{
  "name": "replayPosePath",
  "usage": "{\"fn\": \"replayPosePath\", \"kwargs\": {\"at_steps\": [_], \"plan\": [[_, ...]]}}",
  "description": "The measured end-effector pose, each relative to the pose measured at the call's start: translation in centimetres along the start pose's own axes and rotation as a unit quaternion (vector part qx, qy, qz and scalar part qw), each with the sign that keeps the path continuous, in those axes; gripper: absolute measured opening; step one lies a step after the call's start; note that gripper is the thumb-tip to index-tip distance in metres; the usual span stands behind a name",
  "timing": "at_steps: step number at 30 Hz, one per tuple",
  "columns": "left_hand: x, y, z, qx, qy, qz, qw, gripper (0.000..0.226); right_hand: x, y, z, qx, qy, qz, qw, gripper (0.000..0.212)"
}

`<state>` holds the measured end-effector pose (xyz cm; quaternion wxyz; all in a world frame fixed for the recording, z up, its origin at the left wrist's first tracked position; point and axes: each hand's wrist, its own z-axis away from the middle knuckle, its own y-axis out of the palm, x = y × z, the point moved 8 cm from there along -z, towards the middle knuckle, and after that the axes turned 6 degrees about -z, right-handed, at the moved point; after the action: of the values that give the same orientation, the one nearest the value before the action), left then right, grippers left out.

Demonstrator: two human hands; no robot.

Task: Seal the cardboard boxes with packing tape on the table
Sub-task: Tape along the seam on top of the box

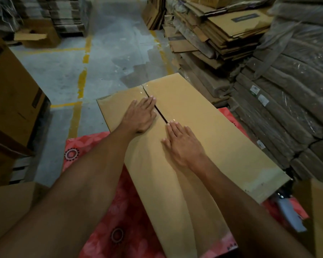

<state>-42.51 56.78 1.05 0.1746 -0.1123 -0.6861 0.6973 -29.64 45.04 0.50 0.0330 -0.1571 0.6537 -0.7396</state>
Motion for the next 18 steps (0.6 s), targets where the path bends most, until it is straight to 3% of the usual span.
{"fn": "replayPosePath", "kwargs": {"at_steps": [5, 10, 18], "plan": [[-1.3, -0.3, 0.7, 0.016, -0.036, 0.004, 0.999, 0.061, -1.2, 0.6, 6.5, -0.009, 0.016, -0.030, 0.999, 0.088], [-9.6, -0.2, 6.5, 0.014, 0.080, -0.007, 0.997, 0.060, -1.5, 0.8, 6.8, -0.012, 0.015, -0.040, 0.999, 0.091], [-10.9, -0.2, 9.2, 0.031, 0.034, 0.011, 0.999, 0.059, -2.5, 1.0, 15.6, -0.009, 0.009, -0.033, 0.999, 0.093]]}}
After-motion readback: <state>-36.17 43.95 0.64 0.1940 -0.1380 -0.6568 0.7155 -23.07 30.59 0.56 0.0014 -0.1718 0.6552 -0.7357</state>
